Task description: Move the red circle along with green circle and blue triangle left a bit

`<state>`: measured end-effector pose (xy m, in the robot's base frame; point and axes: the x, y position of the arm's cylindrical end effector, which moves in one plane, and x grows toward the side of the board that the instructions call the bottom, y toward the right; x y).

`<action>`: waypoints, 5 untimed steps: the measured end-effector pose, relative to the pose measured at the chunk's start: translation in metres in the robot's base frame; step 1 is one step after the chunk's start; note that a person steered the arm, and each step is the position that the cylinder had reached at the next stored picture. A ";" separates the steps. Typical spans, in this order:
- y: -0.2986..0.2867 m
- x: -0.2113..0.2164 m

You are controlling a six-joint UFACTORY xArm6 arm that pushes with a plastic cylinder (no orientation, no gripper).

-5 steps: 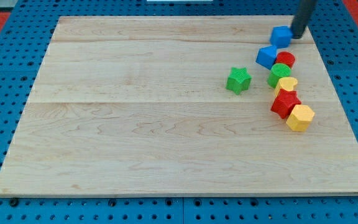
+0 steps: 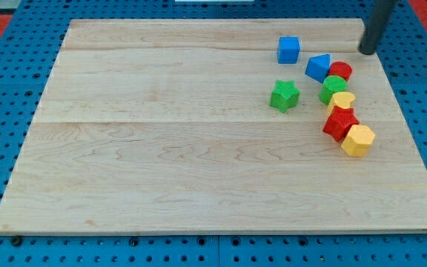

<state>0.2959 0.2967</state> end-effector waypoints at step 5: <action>-0.042 0.060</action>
<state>0.3555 0.2544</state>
